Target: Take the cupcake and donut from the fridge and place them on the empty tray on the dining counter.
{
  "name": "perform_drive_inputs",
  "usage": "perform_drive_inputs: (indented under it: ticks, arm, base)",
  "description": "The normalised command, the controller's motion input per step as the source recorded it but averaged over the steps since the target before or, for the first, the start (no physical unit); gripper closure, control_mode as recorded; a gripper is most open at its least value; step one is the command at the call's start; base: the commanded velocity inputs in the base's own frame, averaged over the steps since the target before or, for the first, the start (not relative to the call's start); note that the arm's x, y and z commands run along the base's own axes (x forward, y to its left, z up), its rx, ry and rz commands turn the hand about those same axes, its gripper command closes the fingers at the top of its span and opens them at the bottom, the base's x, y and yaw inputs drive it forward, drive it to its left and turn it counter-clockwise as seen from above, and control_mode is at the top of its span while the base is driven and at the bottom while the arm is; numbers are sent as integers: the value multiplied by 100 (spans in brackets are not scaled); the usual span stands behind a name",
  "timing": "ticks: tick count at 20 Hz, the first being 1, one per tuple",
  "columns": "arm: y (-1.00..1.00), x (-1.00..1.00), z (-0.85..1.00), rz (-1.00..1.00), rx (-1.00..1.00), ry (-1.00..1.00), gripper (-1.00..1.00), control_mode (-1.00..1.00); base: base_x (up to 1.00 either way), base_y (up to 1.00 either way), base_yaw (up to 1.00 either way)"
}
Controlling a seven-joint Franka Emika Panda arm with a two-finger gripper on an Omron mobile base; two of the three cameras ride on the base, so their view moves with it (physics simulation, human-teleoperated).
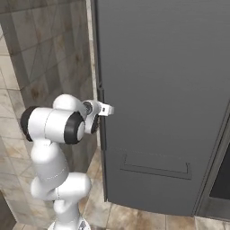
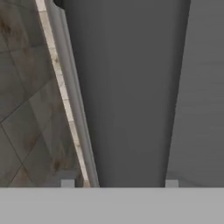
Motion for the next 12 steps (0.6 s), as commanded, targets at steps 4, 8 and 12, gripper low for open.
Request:
perform_drive_inputs:
  ticks: [4, 8, 12]
  arm:
    - [-16, -59, 0, 5, 0, 21, 100, -100]
    - [-34, -89, 0, 1, 0, 29, 100, -100]
    - [-35, -87, 0, 0, 0, 37, 100, -100]
  base:
    - [0, 0, 0]
    - [0, 0, 0]
    - [0, 0, 0]
